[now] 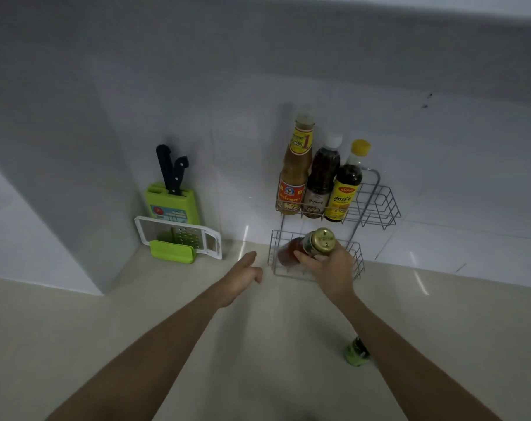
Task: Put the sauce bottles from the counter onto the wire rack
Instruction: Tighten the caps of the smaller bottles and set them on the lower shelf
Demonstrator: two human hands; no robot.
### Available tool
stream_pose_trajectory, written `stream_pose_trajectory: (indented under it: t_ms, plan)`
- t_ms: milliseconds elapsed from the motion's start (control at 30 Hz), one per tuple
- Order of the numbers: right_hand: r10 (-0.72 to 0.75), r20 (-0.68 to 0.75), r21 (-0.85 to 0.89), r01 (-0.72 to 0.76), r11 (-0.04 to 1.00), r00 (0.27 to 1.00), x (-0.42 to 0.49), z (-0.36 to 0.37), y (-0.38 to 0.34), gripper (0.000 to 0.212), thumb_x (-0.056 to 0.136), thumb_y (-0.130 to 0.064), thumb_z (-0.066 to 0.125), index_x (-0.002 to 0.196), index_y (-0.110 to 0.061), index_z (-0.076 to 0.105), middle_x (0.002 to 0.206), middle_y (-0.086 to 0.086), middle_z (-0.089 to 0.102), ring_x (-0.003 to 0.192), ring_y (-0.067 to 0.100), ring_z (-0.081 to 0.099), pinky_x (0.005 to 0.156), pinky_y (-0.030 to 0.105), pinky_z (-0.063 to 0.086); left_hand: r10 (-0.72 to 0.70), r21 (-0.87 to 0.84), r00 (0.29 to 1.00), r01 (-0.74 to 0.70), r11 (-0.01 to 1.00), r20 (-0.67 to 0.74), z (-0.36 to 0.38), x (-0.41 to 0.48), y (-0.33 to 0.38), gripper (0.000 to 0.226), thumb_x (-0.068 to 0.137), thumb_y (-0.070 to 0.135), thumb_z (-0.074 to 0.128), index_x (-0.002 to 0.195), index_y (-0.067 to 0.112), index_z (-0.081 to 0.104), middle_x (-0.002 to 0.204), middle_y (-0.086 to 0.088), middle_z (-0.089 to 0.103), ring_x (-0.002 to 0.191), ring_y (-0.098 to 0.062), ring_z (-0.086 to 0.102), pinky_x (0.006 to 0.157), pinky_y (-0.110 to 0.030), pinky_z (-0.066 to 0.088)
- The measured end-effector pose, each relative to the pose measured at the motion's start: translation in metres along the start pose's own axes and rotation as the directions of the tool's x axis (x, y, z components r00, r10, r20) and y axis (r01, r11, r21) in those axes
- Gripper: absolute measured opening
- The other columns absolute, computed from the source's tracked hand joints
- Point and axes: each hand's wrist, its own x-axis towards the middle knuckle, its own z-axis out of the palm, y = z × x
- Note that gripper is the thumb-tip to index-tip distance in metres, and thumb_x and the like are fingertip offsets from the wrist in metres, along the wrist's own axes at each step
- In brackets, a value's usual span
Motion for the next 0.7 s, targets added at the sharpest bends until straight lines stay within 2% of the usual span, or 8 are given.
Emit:
stream_pose_trajectory:
  t_ms: [67,167,267,400,500,533,600,700]
  plan:
    - [-0.053,0.021,0.109,0.050,0.993,0.998,0.002,0.012,0.009,0.043,0.063,-0.025,0.088,0.095,-0.032,0.061,0.084,-0.023,0.064,0.079,-0.012,0.061,0.061,0.000,0.043,-0.031,-0.039,0.999,0.032,0.999,0.022,0.002,0.017,0.003,0.081,0.077,0.002,0.050,0.151,0.016,0.022,0.160,-0.002,0.018,0.147,-0.020,0.018,0.109,-0.030,0.023]
    - [-0.084,0.042,0.158,0.077,0.984,0.996,0.008,0.028,0.017,0.045,0.066,-0.019,0.087,0.100,-0.030,0.061,0.094,-0.013,0.067,0.088,-0.005,0.062,0.071,0.007,0.048,-0.064,-0.052,0.996,0.067,0.996,0.055,0.006,0.036,0.006,0.085,0.075,0.001,0.050,0.152,0.017,0.018,0.161,-0.003,0.016,0.147,-0.022,0.017,0.107,-0.030,0.024]
    - [-0.095,0.071,0.097,0.087,0.991,0.993,0.021,0.043,0.023,0.040,0.069,-0.021,0.085,0.100,-0.026,0.060,0.095,-0.002,0.067,0.087,0.010,0.063,0.071,0.015,0.048,-0.112,-0.060,0.989,0.118,0.991,0.092,0.011,0.051,0.007,0.089,0.073,0.004,0.051,0.153,0.016,0.013,0.162,-0.005,0.012,0.148,-0.024,0.014,0.110,-0.033,0.022]
    - [-0.057,0.109,-0.039,0.062,0.997,0.992,0.041,0.058,0.027,0.034,0.071,-0.030,0.081,0.097,-0.020,0.062,0.089,-0.004,0.066,0.083,0.011,0.061,0.066,0.009,0.041,-0.168,-0.138,0.980,0.182,0.974,0.106,0.013,0.062,0.011,0.085,0.076,0.005,0.047,0.153,0.016,0.012,0.161,-0.008,0.012,0.148,-0.026,0.010,0.115,-0.039,0.016]
    - [0.007,0.157,-0.137,0.014,0.990,0.988,0.057,0.066,0.026,0.042,0.073,-0.035,0.080,0.105,-0.013,0.062,0.100,0.003,0.070,0.093,0.020,0.063,0.078,0.030,0.052,-0.189,-0.189,0.975,0.208,0.960,0.113,0.012,0.066,0.008,0.075,0.081,0.007,0.043,0.151,0.014,0.020,0.162,-0.005,0.010,0.149,-0.023,0.005,0.118,-0.041,0.006]
    - [0.023,0.166,-0.165,0.005,0.986,0.986,0.061,0.068,0.027,0.045,0.073,-0.036,0.080,0.107,-0.013,0.062,0.102,0.004,0.070,0.095,0.021,0.063,0.080,0.034,0.053,-0.193,-0.200,0.974,0.215,0.956,0.122,0.012,0.067,0.006,0.066,0.082,0.008,0.043,0.146,0.013,0.032,0.162,-0.004,0.011,0.149,-0.022,0.005,0.118,-0.041,0.005]
    - [0.038,0.191,-0.202,0.001,0.979,0.981,0.066,0.071,0.030,0.046,0.073,-0.037,0.080,0.107,-0.012,0.062,0.103,0.005,0.070,0.096,0.023,0.064,0.081,0.036,0.053,-0.208,-0.231,0.970,0.232,0.945,0.124,0.013,0.067,0.007,0.027,0.086,0.010,0.041,0.107,0.015,0.058,0.160,-0.007,0.019,0.149,-0.021,0.010,0.119,-0.039,0.006]
    - [0.070,0.204,-0.229,-0.022,0.973,0.976,0.073,0.073,0.032,0.045,0.074,-0.038,0.079,0.104,-0.011,0.062,0.102,0.008,0.070,0.093,0.025,0.065,0.079,0.039,0.054,-0.223,-0.206,0.970,0.238,0.949,0.091,0.015,0.070,0.008,0.025,0.097,0.016,0.037,0.079,0.009,0.053,0.138,-0.010,0.045,0.143,-0.023,0.024,0.117,-0.035,0.014]
